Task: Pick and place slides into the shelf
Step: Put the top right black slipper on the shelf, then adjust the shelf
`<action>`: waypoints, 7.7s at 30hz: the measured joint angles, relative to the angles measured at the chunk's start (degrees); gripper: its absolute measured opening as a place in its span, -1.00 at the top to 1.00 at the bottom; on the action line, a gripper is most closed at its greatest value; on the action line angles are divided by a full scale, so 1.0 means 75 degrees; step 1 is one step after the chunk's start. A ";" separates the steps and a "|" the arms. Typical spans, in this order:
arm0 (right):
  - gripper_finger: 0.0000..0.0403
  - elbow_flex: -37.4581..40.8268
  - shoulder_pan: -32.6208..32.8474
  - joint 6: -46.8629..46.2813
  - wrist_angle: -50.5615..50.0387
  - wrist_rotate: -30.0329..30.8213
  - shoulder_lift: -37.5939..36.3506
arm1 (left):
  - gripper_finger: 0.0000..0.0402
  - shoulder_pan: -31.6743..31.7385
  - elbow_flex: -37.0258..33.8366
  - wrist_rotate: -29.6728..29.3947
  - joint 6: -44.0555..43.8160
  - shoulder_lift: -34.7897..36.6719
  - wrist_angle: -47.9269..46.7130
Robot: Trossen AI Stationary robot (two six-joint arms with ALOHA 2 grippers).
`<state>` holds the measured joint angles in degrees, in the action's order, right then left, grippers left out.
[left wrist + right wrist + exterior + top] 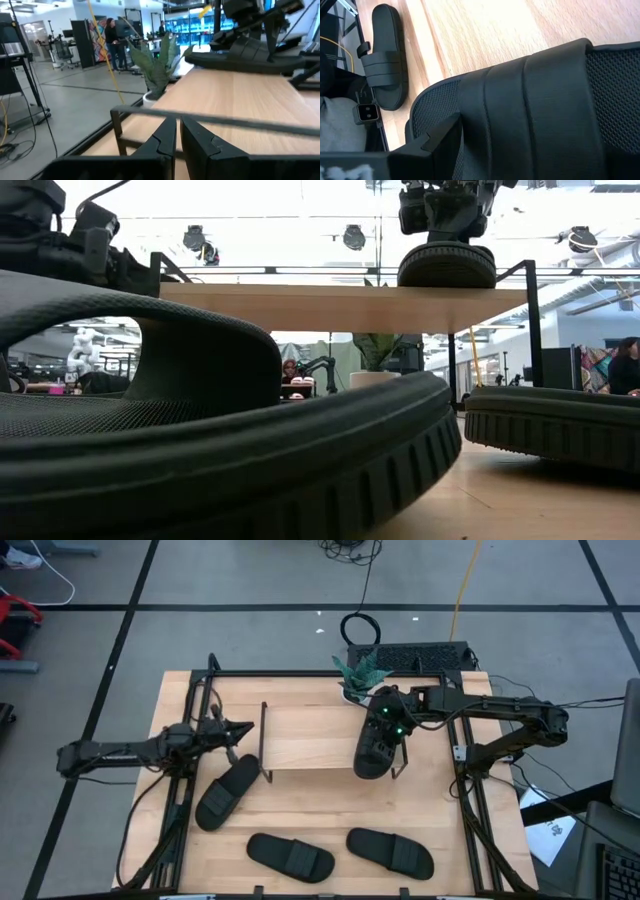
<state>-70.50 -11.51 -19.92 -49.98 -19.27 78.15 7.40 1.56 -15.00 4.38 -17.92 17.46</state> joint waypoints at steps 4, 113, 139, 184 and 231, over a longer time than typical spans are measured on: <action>-0.13 0.0000 0.0000 0.0149 0.0126 0.0006 0.0000 | 0.85 -0.0002 0.0000 0.0194 0.0150 -0.0682 0.0753; 0.93 0.0437 -0.0020 0.3133 0.2082 0.1152 -0.2072 | 0.85 -0.0003 -0.0003 0.0612 0.1460 -0.1960 0.1479; 1.00 -0.1836 0.1876 0.2844 -0.0065 0.2626 0.1473 | 0.85 -0.0003 -0.0003 0.0585 0.1399 -0.1957 0.1473; 1.00 -0.1368 0.5193 0.0718 -0.0727 0.6085 -0.0681 | 0.85 -0.0006 -0.0009 -0.0213 0.1615 -0.1952 0.1692; 1.00 0.2978 0.4939 -0.1262 0.0298 0.5547 -0.1851 | 0.85 -0.0004 -0.0009 0.0023 0.1378 -0.1952 0.1701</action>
<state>-48.16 25.53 -29.38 -47.75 22.34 64.27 7.37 1.50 -14.83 14.72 -32.56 30.22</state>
